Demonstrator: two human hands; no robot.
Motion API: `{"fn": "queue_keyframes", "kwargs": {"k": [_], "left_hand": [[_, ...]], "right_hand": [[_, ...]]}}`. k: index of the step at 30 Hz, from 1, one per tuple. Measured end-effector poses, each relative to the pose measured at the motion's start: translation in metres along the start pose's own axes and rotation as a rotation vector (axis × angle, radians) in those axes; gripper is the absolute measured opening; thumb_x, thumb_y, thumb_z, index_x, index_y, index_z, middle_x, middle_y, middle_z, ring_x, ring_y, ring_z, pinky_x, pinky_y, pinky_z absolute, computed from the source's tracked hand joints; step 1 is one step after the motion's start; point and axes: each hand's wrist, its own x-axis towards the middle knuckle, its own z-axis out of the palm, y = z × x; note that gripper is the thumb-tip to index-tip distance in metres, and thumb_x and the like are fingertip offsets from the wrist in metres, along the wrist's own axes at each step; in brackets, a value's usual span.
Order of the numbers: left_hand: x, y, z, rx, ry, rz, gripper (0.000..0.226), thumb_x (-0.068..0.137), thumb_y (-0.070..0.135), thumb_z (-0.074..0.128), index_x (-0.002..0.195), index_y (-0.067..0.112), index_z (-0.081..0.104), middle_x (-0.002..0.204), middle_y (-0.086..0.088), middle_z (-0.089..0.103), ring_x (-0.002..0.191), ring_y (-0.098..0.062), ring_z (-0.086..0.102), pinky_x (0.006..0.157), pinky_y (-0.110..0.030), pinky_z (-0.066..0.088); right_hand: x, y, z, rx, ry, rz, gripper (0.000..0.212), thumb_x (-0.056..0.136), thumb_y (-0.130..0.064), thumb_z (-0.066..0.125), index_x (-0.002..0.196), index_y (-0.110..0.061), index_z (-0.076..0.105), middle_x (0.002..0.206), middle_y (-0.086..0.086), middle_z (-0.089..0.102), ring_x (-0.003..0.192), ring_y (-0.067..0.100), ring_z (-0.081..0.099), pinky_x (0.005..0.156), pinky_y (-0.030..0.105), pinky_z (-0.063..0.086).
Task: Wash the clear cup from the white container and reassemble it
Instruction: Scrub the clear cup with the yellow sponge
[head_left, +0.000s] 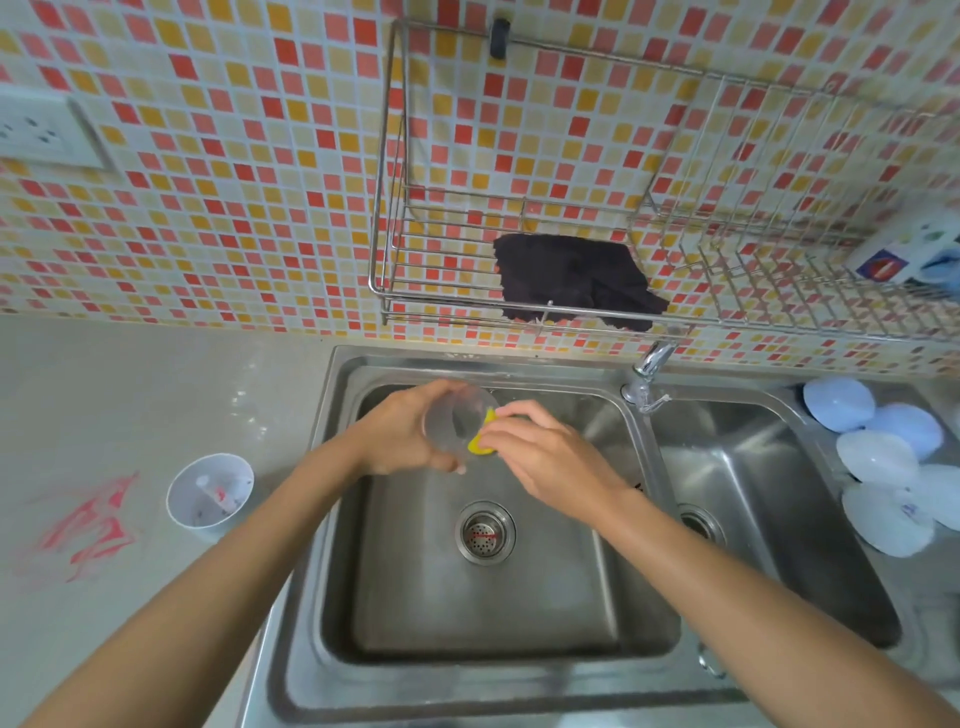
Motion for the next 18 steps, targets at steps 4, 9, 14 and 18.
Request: {"fn": "queue_keyframes", "kwargs": {"k": [4, 9, 14, 18], "left_hand": [[-0.004, 0.003, -0.002, -0.026, 0.051, 0.024, 0.103, 0.054, 0.050, 0.086, 0.139, 0.026, 0.033, 0.139, 0.006, 0.048, 0.128, -0.009, 0.044, 0.109, -0.032, 0.036], [-0.007, 0.006, 0.000, 0.116, 0.193, 0.104, 0.089, 0.059, 0.037, 0.089, 0.130, 0.014, 0.040, 0.127, 0.003, 0.044, 0.120, -0.008, 0.045, 0.104, -0.026, 0.040], [-0.004, 0.000, -0.003, 0.322, 0.167, 0.207, 0.082, 0.060, 0.038, 0.083, 0.131, 0.015, 0.047, 0.126, 0.000, 0.054, 0.118, -0.019, 0.049, 0.103, -0.037, 0.039], [-0.003, 0.002, -0.004, 0.417, 0.179, 0.205, 0.082, 0.060, 0.040, 0.084, 0.131, 0.021, 0.049, 0.129, 0.004, 0.057, 0.119, -0.021, 0.046, 0.100, -0.034, 0.041]], "right_hand": [[0.008, -0.007, 0.001, 0.003, 0.083, 0.002, 0.030, 0.084, 0.004, 0.064, 0.107, -0.015, 0.068, 0.109, -0.005, 0.067, 0.111, 0.022, 0.055, 0.079, 0.037, 0.055], [0.012, -0.017, 0.001, 0.095, 0.099, 0.047, 0.029, 0.084, 0.005, 0.062, 0.108, -0.010, 0.070, 0.107, -0.001, 0.069, 0.105, 0.025, 0.056, 0.090, 0.030, 0.049], [0.013, -0.022, -0.002, 0.279, -0.064, 0.204, 0.032, 0.088, 0.000, 0.056, 0.111, -0.016, 0.072, 0.110, -0.004, 0.071, 0.104, 0.020, 0.057, 0.094, 0.014, 0.036], [0.015, -0.010, -0.011, -0.113, 0.038, -0.008, 0.027, 0.082, -0.003, 0.060, 0.099, -0.019, 0.074, 0.102, -0.010, 0.072, 0.102, 0.023, 0.060, 0.082, 0.035, 0.047]]}}
